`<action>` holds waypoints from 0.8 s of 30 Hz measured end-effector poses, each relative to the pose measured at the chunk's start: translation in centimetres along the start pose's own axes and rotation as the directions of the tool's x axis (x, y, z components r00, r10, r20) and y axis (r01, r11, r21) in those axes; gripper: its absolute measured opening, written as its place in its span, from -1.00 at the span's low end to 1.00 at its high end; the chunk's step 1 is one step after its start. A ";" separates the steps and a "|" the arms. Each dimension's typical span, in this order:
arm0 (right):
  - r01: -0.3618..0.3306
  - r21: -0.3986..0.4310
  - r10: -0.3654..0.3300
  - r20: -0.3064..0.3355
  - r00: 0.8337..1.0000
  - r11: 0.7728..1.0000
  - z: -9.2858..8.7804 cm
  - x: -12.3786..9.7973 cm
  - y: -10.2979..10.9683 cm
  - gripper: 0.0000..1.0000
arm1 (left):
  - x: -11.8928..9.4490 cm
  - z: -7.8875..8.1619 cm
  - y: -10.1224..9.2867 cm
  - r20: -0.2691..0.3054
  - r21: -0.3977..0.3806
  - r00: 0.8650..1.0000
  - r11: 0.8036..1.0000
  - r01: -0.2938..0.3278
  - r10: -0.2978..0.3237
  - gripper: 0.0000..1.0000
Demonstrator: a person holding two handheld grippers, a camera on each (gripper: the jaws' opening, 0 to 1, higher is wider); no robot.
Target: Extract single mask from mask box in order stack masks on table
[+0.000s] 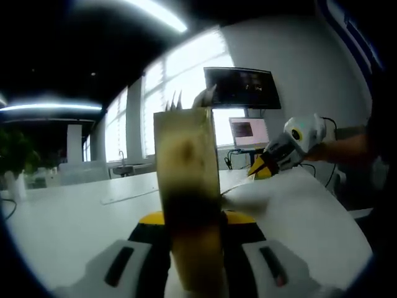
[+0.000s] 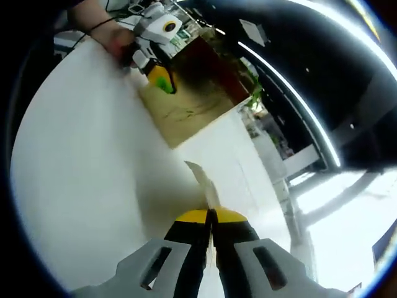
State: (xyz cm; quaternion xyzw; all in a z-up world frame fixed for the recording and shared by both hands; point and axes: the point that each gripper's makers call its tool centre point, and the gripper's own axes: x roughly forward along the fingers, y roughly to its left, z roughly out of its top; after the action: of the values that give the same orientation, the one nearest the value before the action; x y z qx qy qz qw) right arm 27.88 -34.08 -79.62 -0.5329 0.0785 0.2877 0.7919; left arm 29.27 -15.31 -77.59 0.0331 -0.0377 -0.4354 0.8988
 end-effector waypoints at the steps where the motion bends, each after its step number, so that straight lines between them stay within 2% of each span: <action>1: -0.007 -0.009 0.007 -0.008 1.000 1.000 -0.2 0.1 0.3 -1.00 | 0.0 0.0 0.0 0.000 0.000 1.000 1.000 0.000 0.000 -0.33; 15: -0.106 -0.029 0.104 -0.036 0.994 0.994 -1.0 0.9 3.7 -1.00 | 0.0 0.0 0.0 0.000 0.000 1.000 1.000 0.001 -0.001 -0.33; 21: -0.112 -0.002 0.112 -0.031 0.993 0.994 -1.0 0.8 4.1 -0.86 | 0.0 0.0 0.0 0.000 0.001 1.000 1.000 0.000 0.000 -0.33; 24: -0.111 0.025 0.111 -0.021 0.994 0.994 -1.0 0.7 4.2 -0.73 | 0.0 0.0 0.0 0.000 0.002 1.000 1.000 -0.001 0.001 -0.33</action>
State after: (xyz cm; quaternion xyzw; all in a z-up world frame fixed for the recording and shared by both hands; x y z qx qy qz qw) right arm 26.33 -33.65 -83.70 -0.5213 0.1203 0.3245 0.7801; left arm 29.28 -15.30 -77.59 0.0342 -0.0381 -0.4349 0.8990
